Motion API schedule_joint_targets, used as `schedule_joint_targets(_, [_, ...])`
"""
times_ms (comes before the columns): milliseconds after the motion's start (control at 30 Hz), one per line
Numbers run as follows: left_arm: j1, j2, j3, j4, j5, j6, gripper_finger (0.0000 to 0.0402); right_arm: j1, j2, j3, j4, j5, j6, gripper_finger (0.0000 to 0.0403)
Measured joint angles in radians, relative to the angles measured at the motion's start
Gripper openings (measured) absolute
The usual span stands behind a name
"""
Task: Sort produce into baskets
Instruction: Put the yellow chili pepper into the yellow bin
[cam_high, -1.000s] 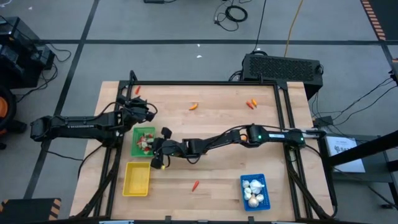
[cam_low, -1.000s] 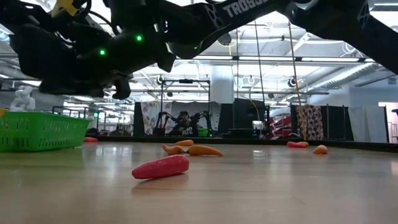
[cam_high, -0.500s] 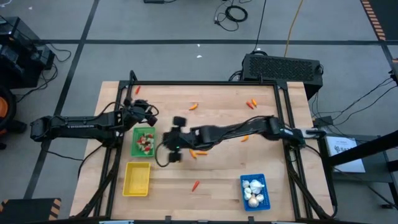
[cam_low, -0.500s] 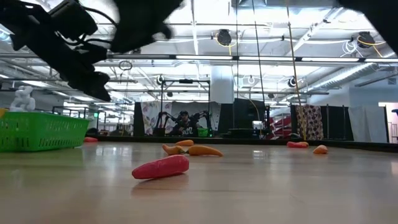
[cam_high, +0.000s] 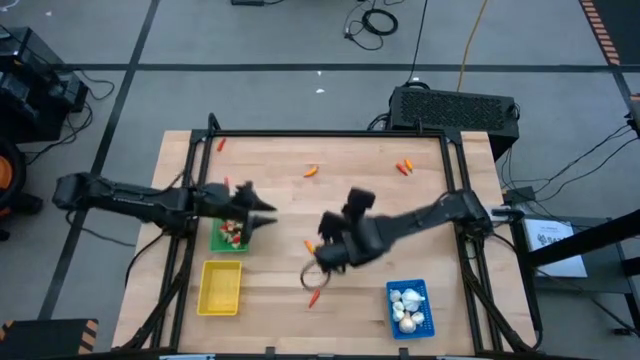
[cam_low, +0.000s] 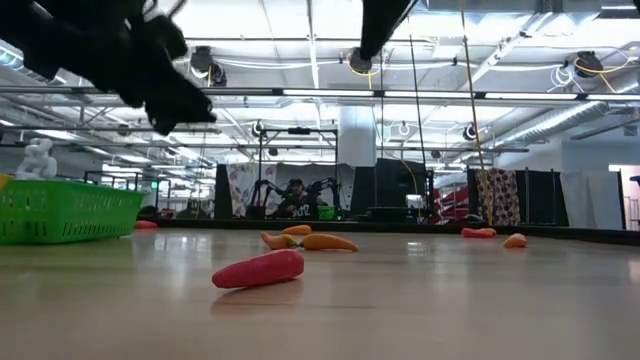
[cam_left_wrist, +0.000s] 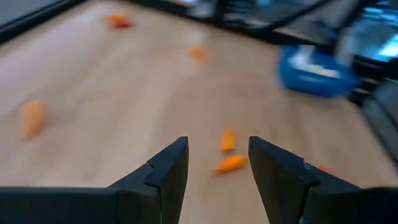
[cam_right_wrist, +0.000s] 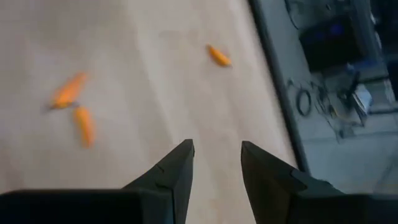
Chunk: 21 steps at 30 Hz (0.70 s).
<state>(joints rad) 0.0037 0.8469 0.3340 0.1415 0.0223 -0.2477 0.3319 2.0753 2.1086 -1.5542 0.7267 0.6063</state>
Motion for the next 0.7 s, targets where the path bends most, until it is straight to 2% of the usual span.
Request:
schedule_joint_targets(100, [-0.119,0.102,0.006,0.127,-0.002,0.036,0.0176,0.075,-0.004,-0.03,0.037,0.001,0.035,0.0125])
schedule_joint_targets(200, [-0.201,0.229,0.062,0.155,-0.036,0.083,0.0176,0.133,-0.007,-0.076,0.065,0.026,0.103,0.0125])
schedule_joint_targets(367, [-0.248,0.487,0.206,0.146,-0.062,0.158,0.0176,0.194,-0.006,-0.15,0.068,0.067,0.216,0.0125])
schedule_joint_targets(433, [-0.248,0.589,0.285,0.096,-0.06,0.174,0.0176,0.206,-0.006,-0.167,0.059,0.052,0.217,0.0125])
schedule_joint_targets(567, [-0.247,0.758,0.433,-0.084,-0.077,0.331,0.0176,0.213,-0.005,-0.171,0.048,0.055,0.22,0.0125])
schedule_joint_targets(700, [-0.246,0.862,0.53,-0.121,-0.099,0.438,0.0176,0.213,-0.005,-0.171,0.047,0.055,0.216,0.0125])
